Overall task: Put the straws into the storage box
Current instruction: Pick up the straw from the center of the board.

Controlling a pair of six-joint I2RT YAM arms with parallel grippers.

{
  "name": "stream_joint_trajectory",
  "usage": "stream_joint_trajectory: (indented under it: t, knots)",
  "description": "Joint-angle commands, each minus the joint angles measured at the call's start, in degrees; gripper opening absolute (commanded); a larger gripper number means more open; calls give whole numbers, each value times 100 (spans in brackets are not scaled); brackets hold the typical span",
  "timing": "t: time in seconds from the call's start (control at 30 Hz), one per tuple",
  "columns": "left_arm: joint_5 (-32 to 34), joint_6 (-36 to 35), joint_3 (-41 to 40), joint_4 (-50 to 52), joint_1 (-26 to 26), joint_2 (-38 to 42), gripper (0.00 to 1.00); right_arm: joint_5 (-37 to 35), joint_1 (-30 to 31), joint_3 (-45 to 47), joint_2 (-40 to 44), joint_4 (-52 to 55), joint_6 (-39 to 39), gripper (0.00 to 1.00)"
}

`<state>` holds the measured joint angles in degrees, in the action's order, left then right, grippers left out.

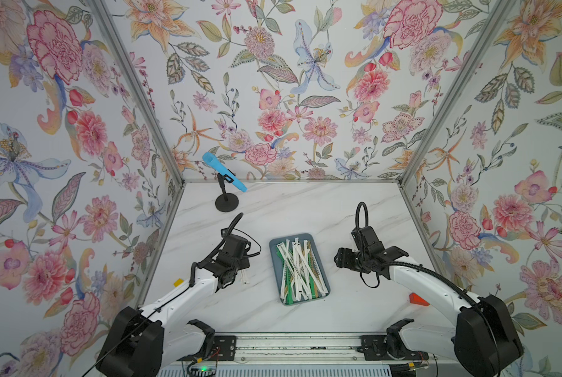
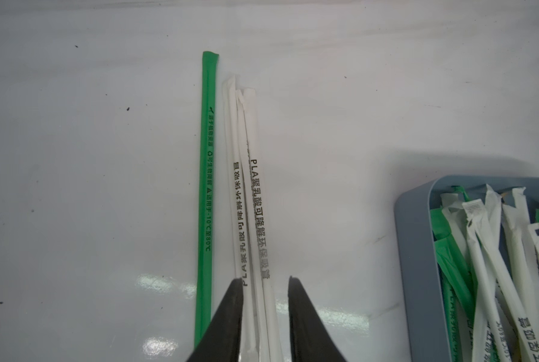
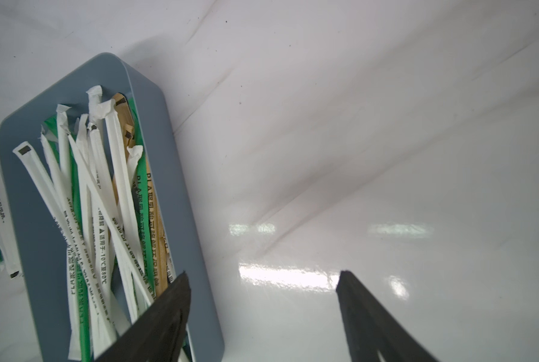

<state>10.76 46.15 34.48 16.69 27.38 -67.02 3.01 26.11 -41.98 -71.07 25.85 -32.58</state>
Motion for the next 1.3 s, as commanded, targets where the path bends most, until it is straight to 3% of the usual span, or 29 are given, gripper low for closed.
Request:
stream_joint_trajectory:
  t: [0.0, 0.1, 0.33, 0.77, 0.87, 1.07, 1.27]
  knots:
    - [89, -58, 130, 65, 125, -164, 40, 9, -44, 77, 26, 40, 31, 76]
    - [399, 100, 203, 408, 85, -350, 46, 86, -39, 49, -14, 35, 21, 76]
    - [62, -100, -526, 98, -583, 27, 48, 33, -82, 111, 106, 33, 75, 76]
    - [-52, -395, -530, -385, -610, -538, 46, 42, -106, 172, 111, 18, 61, 76]
    - [22, -382, -532, -293, -646, -763, 40, 50, -115, 198, 120, 13, 51, 76]
    - [-86, -400, -697, -561, -646, -999, 38, 42, -150, 198, 121, 17, 66, 76]
    - [-111, -405, -770, -635, -650, -1167, 16, 51, -185, 216, 158, 17, 63, 76]
